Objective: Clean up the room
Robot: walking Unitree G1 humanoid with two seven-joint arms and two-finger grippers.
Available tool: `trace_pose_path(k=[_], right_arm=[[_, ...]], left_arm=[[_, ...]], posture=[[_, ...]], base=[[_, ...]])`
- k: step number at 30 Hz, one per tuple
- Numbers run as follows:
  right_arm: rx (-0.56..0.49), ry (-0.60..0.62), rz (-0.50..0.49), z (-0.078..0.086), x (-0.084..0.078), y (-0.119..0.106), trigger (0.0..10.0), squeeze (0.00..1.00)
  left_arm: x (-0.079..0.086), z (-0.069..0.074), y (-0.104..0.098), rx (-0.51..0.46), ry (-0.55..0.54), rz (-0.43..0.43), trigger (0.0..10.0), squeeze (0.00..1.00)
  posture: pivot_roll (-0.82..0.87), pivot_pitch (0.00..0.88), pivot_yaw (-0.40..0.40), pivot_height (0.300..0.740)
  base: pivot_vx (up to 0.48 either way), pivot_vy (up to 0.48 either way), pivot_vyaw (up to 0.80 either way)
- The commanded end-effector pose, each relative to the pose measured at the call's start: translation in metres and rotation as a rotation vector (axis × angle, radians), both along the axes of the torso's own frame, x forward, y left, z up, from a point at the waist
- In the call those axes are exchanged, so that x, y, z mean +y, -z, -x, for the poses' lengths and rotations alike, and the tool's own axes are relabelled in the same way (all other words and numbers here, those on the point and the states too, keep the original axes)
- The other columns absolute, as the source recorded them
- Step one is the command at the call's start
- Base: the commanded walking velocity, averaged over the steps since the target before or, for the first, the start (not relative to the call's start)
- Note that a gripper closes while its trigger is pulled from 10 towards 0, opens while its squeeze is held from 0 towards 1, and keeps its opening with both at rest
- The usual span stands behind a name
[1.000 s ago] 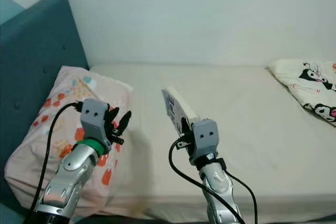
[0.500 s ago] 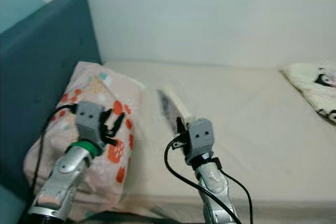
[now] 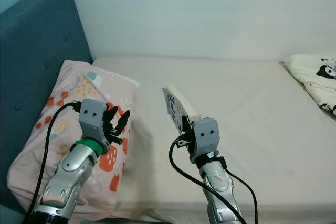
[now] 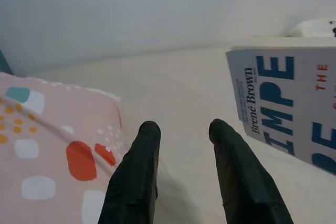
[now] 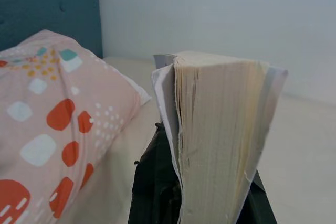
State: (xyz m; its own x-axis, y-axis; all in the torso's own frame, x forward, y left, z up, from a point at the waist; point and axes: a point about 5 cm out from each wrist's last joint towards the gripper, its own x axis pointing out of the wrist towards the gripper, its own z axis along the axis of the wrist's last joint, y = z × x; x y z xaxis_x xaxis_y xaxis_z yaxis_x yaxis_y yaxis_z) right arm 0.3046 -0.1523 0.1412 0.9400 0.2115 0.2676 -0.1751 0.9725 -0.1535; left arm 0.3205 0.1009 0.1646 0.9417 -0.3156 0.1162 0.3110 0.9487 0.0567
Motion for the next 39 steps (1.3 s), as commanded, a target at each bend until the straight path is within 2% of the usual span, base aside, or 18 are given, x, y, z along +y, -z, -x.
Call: trace_pose_path(k=[1, 6, 15, 25, 39], right_arm=[[-0.013, -0.007, -0.004, 0.002, 0.002, -0.001, 10.0, 0.0], [-0.003, -0.008, -0.02, 0.001, 0.003, 0.0, 10.0, 0.0], [0.024, -0.004, -0.066, -0.001, 0.012, 0.007, 10.0, 0.0], [0.017, -0.005, -0.046, -0.004, 0.013, 0.005, 10.0, 0.0], [0.011, 0.005, -0.052, -0.005, 0.011, 0.005, 10.0, 0.0]], left_arm=[[0.001, 0.003, 0.008, 0.023, 0.007, -0.019, 10.0, 0.0], [0.0, 0.005, 0.01, 0.019, 0.018, -0.032, 10.0, 0.0], [0.006, 0.014, 0.028, 0.031, 0.037, -0.137, 10.0, 0.0], [0.009, 0.013, 0.03, 0.039, 0.026, -0.137, 10.0, 0.0], [0.008, 0.013, 0.03, 0.036, 0.017, -0.13, 10.0, 0.0]], posture=[[-0.14, 0.061, 0.063, 0.74], [-0.14, 0.061, 0.064, 0.74], [-0.13, 0.068, 0.073, 0.74], [-0.13, 0.068, 0.07, 0.74], [-0.13, 0.059, 0.066, 0.68]], base=[[0.0, 0.0, 0.0], [0.0, 0.0, 0.0], [0.0, 0.0, 0.0], [0.0, 0.0, 0.0], [0.0, 0.0, 0.0]])
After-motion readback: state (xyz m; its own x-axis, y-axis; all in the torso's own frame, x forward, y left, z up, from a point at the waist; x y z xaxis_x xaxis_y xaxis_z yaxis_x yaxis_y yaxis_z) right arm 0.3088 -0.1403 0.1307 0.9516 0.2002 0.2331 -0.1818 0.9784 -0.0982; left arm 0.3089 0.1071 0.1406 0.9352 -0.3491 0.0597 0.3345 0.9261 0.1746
